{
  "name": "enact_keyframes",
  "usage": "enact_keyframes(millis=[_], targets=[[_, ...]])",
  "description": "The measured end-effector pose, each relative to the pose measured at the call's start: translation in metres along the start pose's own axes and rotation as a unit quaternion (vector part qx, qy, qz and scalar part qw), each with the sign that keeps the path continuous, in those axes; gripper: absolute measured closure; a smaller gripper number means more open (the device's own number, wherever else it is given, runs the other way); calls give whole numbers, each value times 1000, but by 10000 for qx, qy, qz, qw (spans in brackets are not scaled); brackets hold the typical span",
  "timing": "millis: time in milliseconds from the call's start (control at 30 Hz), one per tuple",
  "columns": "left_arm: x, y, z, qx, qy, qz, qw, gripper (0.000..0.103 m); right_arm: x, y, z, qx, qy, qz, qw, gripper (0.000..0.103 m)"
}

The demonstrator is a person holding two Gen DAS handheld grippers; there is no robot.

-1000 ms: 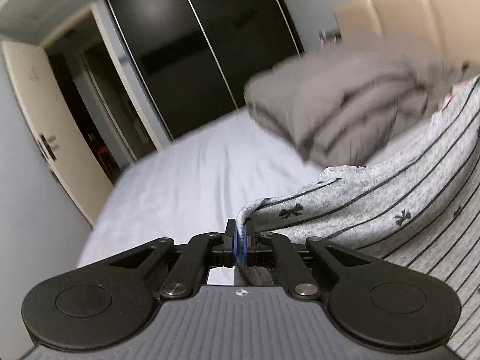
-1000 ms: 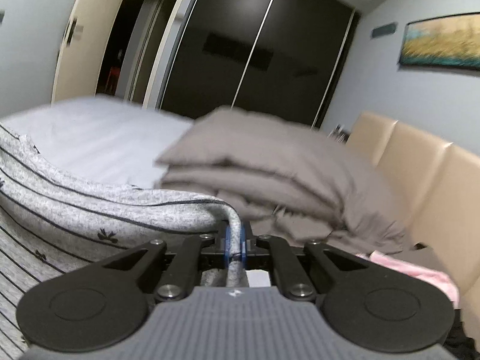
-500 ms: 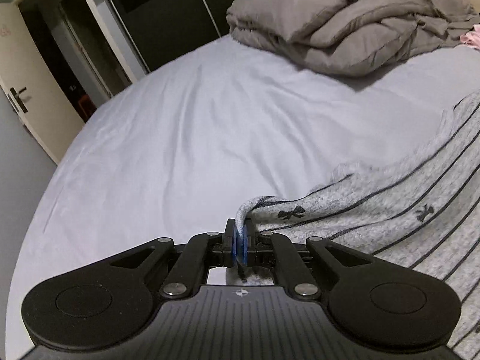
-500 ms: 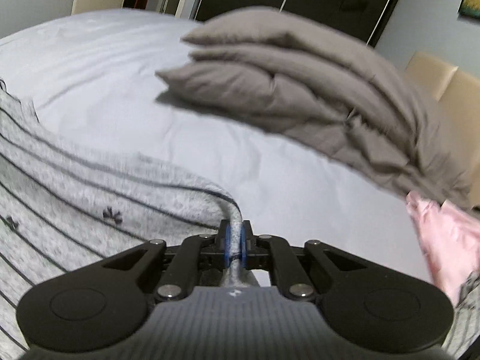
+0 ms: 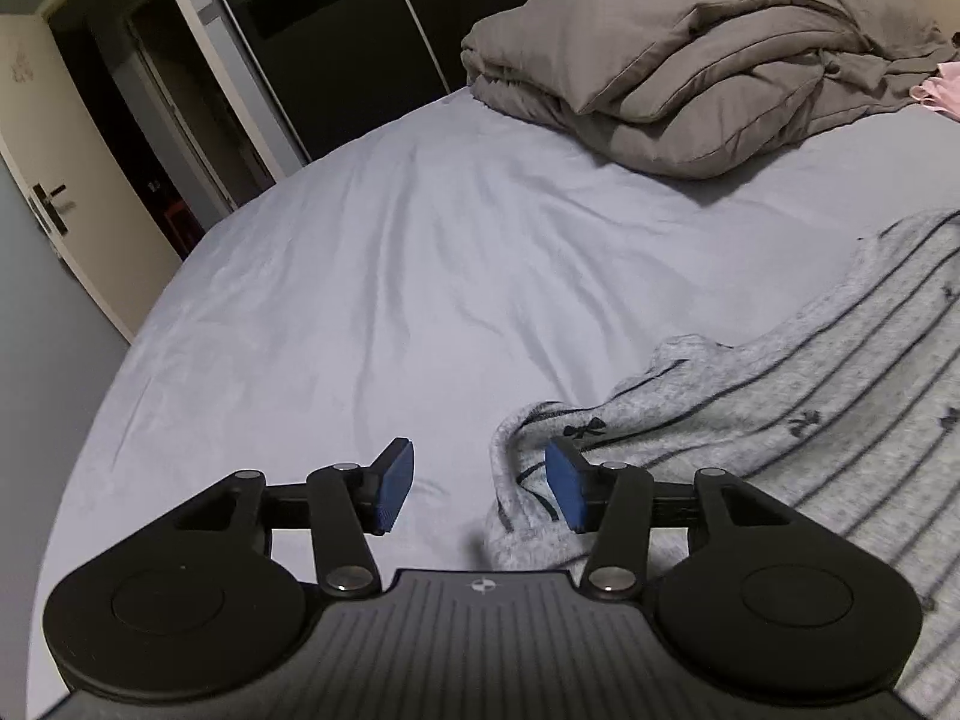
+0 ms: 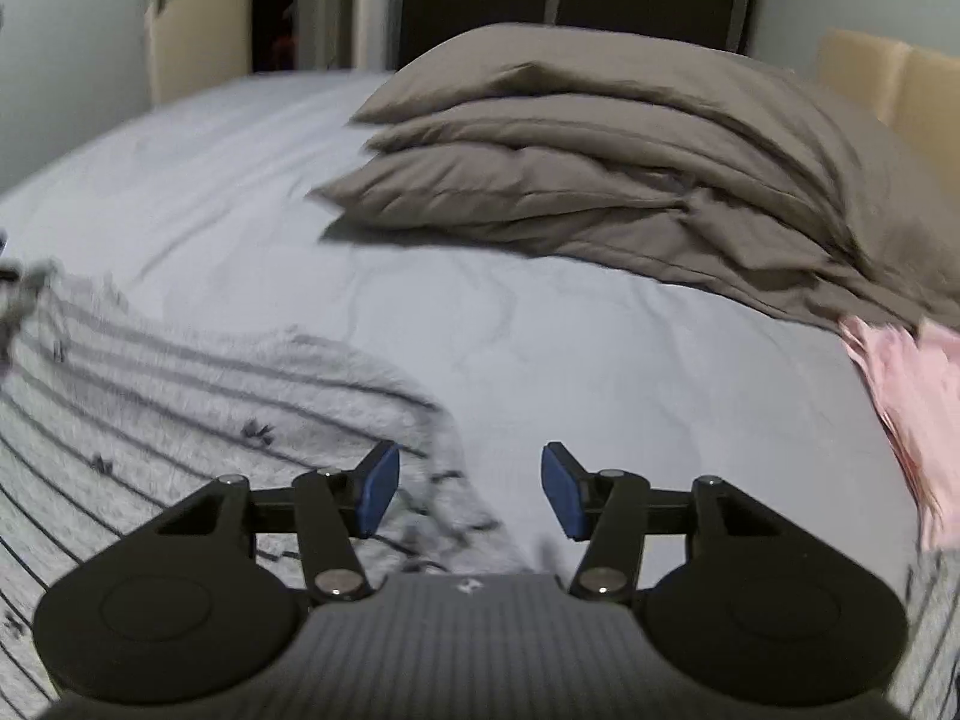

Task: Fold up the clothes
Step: 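Open both grippers and release the shirt edge onto the bed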

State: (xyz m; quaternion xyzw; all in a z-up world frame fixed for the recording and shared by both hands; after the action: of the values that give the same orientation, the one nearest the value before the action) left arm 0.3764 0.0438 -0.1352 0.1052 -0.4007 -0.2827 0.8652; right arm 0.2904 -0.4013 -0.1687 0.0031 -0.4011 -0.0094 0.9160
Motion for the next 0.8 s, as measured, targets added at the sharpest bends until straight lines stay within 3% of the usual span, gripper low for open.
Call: enact_keyframes(millis=[133, 367, 467, 533, 567, 633, 800], targets=[[-6, -11, 15, -212, 290, -45, 9993, 58, -13, -40, 8, -23, 175, -722, 9972, 58], [-42, -29, 3, -487, 1232, 175, 9910, 68, -57, -70, -10, 431, 856, -1700, 9808, 58], [-50, -35, -2, -430, 1275, 161, 9908, 68, -66, -62, -5, 678, 809, -1597, 9815, 60], [-49, -39, -5, -392, 1312, 57, 9906, 69, -72, -51, 0, 907, 837, -1442, 9818, 70], [-49, -40, -6, -384, 1338, 44, 9903, 69, -75, -45, 3, 916, 845, -1288, 9838, 84], [-48, -40, -7, -394, 1370, 98, 9897, 69, -80, -35, 8, 713, 807, -903, 9901, 94], [-51, -38, -7, -437, 1350, 127, 9898, 69, -65, -36, 20, -17, 458, -356, 9983, 99]])
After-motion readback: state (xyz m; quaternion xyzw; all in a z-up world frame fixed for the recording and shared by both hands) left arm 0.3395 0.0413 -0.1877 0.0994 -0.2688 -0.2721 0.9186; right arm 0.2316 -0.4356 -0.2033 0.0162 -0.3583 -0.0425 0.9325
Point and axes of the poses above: each gripper's, at about its wrist camera, not at the fingertips, and z roughly against the way its jaws point, y to its left, x to its top, the point moved 5 cm from there along -z, roughly the way its jaws point, and after that the axes turned 4 degrees about -z, right-handed, at the moved point
